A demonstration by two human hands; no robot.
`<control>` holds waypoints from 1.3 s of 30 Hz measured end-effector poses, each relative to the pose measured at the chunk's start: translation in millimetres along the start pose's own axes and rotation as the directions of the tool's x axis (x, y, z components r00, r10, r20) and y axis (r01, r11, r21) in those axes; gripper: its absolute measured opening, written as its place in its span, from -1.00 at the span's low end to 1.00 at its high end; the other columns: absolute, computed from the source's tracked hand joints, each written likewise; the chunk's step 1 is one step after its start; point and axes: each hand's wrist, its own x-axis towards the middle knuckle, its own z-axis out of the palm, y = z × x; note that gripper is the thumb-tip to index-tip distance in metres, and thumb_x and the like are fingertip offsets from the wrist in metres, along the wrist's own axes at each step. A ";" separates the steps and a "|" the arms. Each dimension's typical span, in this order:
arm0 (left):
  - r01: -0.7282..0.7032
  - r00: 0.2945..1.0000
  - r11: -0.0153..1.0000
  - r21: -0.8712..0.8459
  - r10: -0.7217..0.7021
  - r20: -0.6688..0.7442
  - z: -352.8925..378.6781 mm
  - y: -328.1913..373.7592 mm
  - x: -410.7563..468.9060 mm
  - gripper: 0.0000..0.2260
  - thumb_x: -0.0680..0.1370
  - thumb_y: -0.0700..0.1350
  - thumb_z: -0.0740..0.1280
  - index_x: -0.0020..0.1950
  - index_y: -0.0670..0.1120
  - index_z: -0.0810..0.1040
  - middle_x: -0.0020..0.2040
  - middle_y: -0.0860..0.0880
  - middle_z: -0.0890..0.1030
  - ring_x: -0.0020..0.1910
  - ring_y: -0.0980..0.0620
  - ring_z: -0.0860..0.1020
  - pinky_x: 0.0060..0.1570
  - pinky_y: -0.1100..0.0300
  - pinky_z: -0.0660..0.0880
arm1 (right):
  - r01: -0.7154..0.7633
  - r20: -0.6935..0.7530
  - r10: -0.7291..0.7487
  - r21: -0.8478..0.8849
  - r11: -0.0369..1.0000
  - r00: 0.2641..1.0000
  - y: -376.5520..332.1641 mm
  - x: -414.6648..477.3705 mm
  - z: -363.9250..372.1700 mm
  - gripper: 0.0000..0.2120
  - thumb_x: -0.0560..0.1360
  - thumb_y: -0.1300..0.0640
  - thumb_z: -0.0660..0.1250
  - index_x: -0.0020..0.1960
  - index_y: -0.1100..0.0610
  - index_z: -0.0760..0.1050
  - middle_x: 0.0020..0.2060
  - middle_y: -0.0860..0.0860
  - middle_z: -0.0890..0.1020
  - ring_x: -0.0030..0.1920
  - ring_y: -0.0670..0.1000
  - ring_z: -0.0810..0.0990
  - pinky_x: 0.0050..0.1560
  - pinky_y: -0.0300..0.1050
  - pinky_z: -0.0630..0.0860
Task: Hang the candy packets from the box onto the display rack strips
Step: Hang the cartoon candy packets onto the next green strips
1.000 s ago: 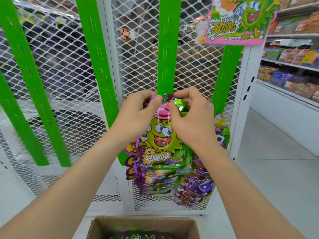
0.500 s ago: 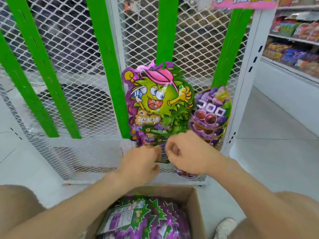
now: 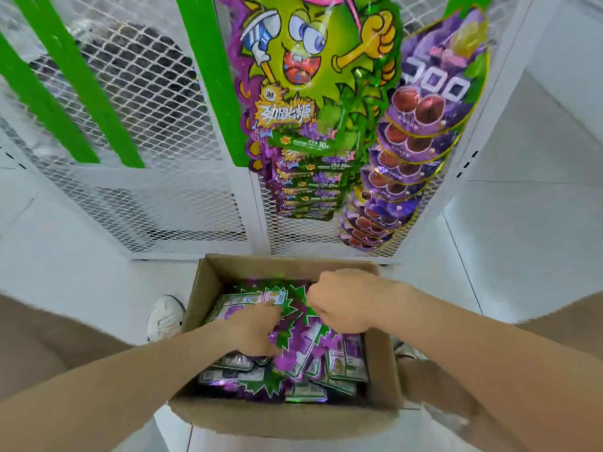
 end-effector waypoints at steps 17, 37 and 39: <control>-0.452 0.760 0.446 -0.773 -0.262 -0.595 -200.0 39.6 -104.3 -0.91 0.68 -0.12 0.40 0.17 -0.04 0.66 -0.25 -0.05 0.63 -0.24 0.10 0.56 -0.17 0.27 0.46 | 0.129 -0.423 0.570 0.866 0.483 0.704 52.4 -48.3 -90.8 -0.69 0.55 0.29 0.48 0.28 0.22 0.60 0.09 0.09 0.69 0.10 -0.10 0.61 -0.03 -0.24 0.54; -0.628 0.245 0.682 -0.376 -0.286 -0.926 -409.6 95.1 -179.1 -0.64 0.66 -0.21 0.26 0.46 -0.06 0.52 0.33 0.06 0.61 0.31 0.11 0.55 0.44 0.08 0.44 | -0.018 -0.873 0.477 0.481 0.877 -0.102 66.1 -98.5 -262.9 -0.89 0.62 -0.08 0.38 0.06 -0.08 0.64 -0.24 -0.17 0.55 -0.03 0.13 0.60 0.12 0.10 0.41; -0.646 0.306 0.607 -0.463 -0.349 -0.886 -423.9 101.8 -180.7 -0.71 0.68 -0.15 0.25 0.37 -0.04 0.61 0.25 0.06 0.65 0.28 0.07 0.57 0.38 0.10 0.46 | -0.054 -0.862 0.498 0.504 0.862 -0.092 72.3 -98.7 -279.8 -0.84 0.62 -0.09 0.37 0.13 -0.08 0.64 -0.17 -0.15 0.57 0.08 0.13 0.60 0.08 0.05 0.27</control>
